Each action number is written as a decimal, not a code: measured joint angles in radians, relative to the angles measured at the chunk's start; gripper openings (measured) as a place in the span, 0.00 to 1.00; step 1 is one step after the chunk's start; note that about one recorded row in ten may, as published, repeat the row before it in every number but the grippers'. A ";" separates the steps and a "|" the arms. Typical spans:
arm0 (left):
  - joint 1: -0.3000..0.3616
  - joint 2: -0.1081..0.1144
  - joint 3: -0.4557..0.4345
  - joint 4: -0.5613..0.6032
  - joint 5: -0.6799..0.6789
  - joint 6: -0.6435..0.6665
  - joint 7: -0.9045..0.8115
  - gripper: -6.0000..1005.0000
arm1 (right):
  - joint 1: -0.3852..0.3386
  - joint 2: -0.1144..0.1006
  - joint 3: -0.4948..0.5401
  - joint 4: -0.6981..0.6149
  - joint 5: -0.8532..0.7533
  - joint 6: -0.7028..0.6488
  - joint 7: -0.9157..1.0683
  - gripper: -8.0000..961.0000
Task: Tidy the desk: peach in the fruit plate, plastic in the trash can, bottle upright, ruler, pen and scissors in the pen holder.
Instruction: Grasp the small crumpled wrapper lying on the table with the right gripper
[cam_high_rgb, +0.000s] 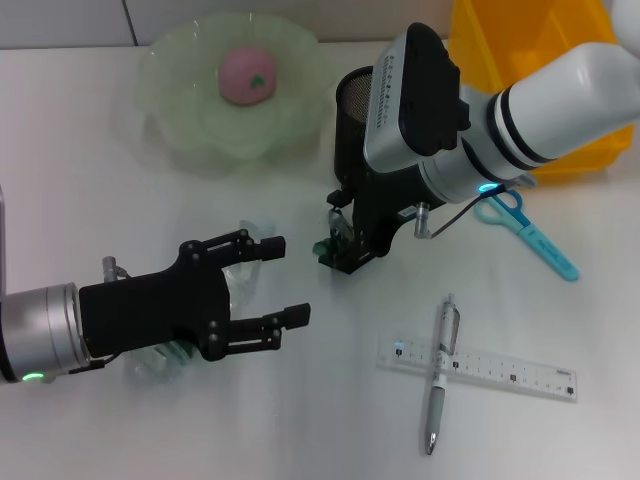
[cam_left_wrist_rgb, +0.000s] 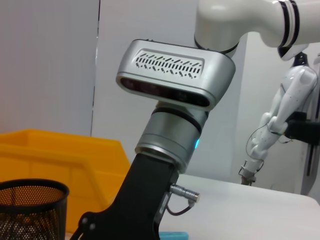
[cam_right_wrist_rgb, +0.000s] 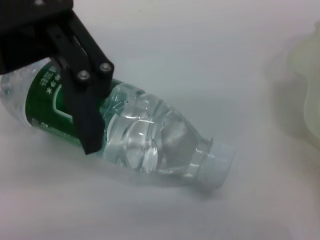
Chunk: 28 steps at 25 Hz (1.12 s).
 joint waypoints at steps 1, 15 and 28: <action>0.001 0.000 0.000 0.000 0.000 -0.004 0.000 0.79 | 0.000 0.000 0.000 0.001 0.000 0.003 -0.001 0.85; 0.031 0.004 -0.017 0.037 -0.001 0.003 -0.021 0.79 | 0.015 0.000 -0.001 0.029 -0.001 0.008 -0.003 0.85; 0.033 0.004 -0.017 0.037 -0.001 0.004 -0.019 0.79 | 0.016 0.000 0.002 0.049 -0.002 0.023 0.011 0.85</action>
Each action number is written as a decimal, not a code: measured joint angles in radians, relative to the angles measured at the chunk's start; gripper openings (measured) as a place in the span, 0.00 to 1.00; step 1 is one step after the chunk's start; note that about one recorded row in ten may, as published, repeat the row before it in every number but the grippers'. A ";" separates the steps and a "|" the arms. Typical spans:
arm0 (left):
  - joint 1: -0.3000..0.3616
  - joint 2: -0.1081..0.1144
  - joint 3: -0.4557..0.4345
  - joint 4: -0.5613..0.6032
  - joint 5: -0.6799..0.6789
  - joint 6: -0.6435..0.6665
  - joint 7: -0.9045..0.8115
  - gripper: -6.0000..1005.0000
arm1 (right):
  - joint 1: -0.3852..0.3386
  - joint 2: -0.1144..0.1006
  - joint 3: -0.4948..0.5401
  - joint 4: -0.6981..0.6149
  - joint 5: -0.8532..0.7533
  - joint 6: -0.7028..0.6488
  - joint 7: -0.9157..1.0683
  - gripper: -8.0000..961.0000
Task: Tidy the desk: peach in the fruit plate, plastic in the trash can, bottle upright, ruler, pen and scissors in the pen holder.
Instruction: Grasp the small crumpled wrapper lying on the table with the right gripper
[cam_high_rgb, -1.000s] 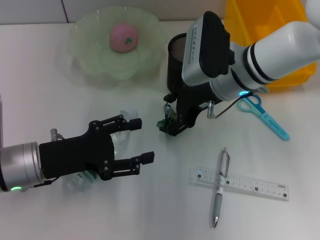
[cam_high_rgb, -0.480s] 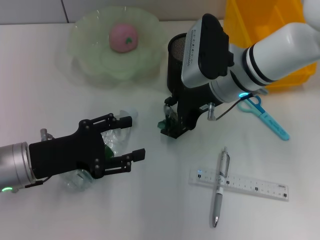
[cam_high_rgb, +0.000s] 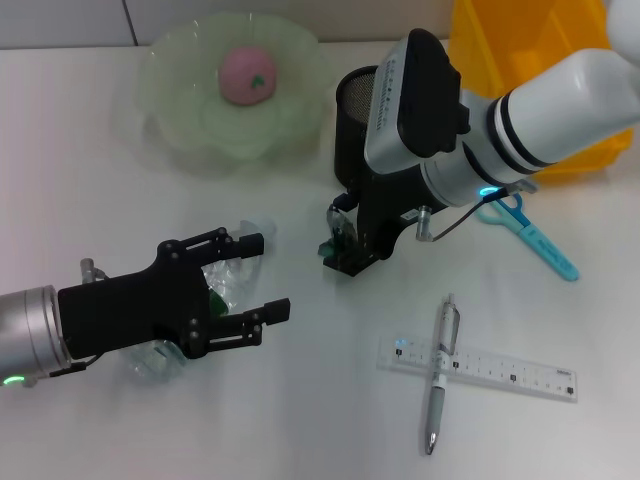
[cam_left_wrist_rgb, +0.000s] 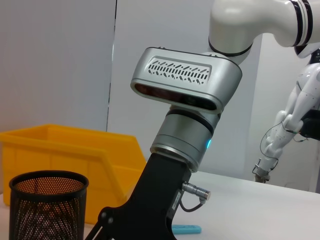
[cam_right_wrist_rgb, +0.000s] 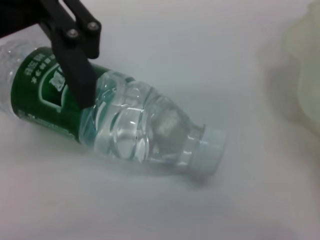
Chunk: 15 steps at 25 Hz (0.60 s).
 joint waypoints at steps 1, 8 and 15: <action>0.000 0.000 0.000 0.000 0.000 0.000 0.001 0.79 | -0.001 0.000 0.002 0.000 0.000 0.001 0.000 0.85; 0.000 -0.001 0.000 0.000 0.001 0.000 0.001 0.79 | -0.003 0.000 -0.003 0.007 0.000 0.001 0.001 0.85; 0.000 -0.001 0.000 0.000 0.001 0.002 0.001 0.79 | -0.008 0.000 0.007 0.009 0.000 0.002 0.007 0.85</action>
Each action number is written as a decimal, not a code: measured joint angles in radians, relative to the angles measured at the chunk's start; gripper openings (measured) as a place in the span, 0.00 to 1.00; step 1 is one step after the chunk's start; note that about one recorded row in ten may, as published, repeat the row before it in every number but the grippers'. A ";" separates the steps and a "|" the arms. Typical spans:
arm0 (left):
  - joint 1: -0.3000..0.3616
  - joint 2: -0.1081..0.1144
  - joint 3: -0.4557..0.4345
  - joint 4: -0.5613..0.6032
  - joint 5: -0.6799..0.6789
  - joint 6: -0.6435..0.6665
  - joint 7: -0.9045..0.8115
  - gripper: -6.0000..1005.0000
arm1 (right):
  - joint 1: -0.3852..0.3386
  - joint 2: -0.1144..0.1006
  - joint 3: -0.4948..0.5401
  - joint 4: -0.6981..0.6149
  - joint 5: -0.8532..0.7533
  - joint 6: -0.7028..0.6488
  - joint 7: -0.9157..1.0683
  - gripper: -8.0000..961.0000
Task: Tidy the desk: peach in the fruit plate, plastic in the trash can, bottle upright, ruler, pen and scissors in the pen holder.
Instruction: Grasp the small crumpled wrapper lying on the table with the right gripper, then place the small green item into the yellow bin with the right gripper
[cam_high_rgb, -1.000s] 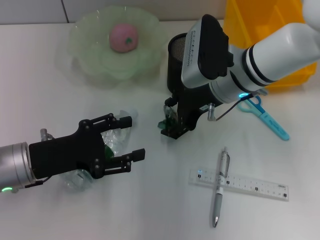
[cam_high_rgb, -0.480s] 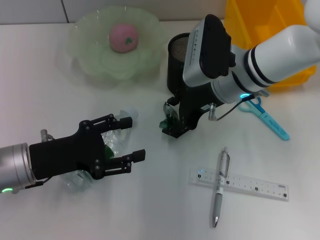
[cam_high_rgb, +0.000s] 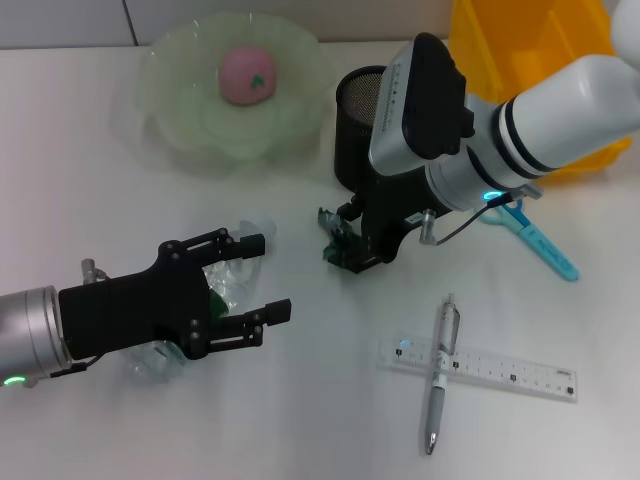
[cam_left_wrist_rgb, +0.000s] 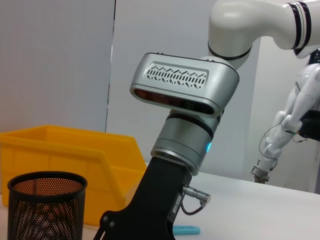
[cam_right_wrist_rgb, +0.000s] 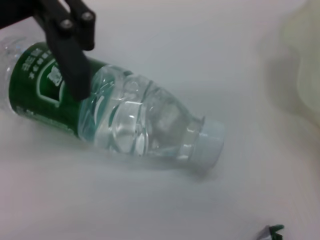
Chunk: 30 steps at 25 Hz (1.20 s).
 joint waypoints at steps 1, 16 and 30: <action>0.000 0.000 0.000 0.000 0.000 0.001 0.000 0.79 | -0.003 0.000 0.003 -0.004 0.000 0.000 0.001 0.82; -0.003 0.002 0.000 0.002 -0.001 0.001 -0.003 0.79 | -0.015 -0.005 0.005 -0.025 0.000 0.000 0.003 0.15; -0.005 0.002 -0.008 0.013 -0.001 0.011 -0.002 0.79 | -0.113 -0.009 0.026 -0.182 0.000 -0.065 0.018 0.01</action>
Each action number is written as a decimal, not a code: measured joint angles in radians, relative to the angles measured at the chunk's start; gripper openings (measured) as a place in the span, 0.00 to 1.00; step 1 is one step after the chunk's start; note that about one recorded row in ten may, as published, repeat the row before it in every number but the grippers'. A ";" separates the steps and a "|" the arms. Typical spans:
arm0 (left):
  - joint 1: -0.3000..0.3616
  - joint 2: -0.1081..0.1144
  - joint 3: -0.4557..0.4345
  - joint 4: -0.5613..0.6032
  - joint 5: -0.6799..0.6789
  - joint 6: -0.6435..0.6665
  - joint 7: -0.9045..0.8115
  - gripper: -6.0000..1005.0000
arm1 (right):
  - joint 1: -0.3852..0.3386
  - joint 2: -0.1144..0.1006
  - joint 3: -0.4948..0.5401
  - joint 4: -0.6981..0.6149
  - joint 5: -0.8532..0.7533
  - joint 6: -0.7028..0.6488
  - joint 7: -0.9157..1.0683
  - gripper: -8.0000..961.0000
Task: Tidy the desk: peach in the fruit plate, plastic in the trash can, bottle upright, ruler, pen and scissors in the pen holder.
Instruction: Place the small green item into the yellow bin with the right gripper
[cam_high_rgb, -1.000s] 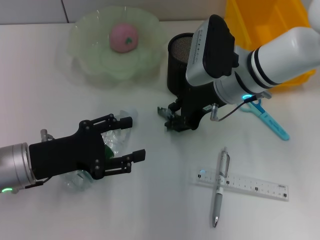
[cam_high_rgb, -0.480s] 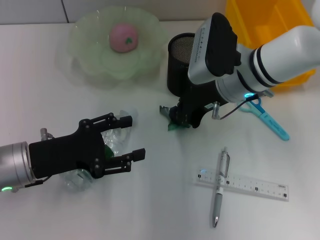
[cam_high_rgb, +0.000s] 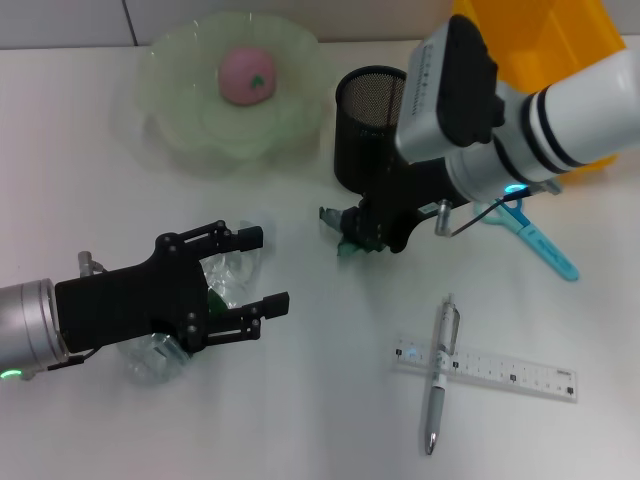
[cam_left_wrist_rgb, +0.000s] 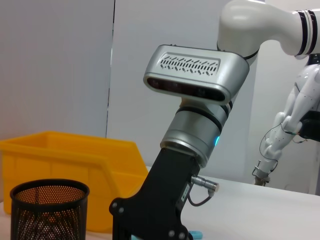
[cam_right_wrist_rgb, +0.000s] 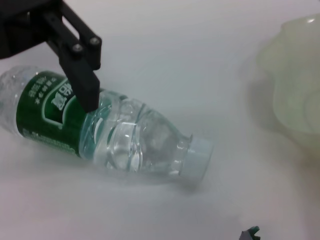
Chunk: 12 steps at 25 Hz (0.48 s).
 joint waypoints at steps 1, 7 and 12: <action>0.000 0.000 0.000 0.001 0.000 0.002 0.000 0.79 | -0.009 0.000 0.007 -0.013 0.000 -0.009 0.001 0.01; 0.001 -0.001 0.000 0.002 0.000 0.006 0.000 0.79 | -0.100 0.000 0.109 -0.110 0.027 -0.090 -0.040 0.01; 0.003 -0.003 0.000 0.002 0.000 0.007 0.004 0.79 | -0.192 -0.002 0.231 -0.125 0.192 -0.183 -0.201 0.02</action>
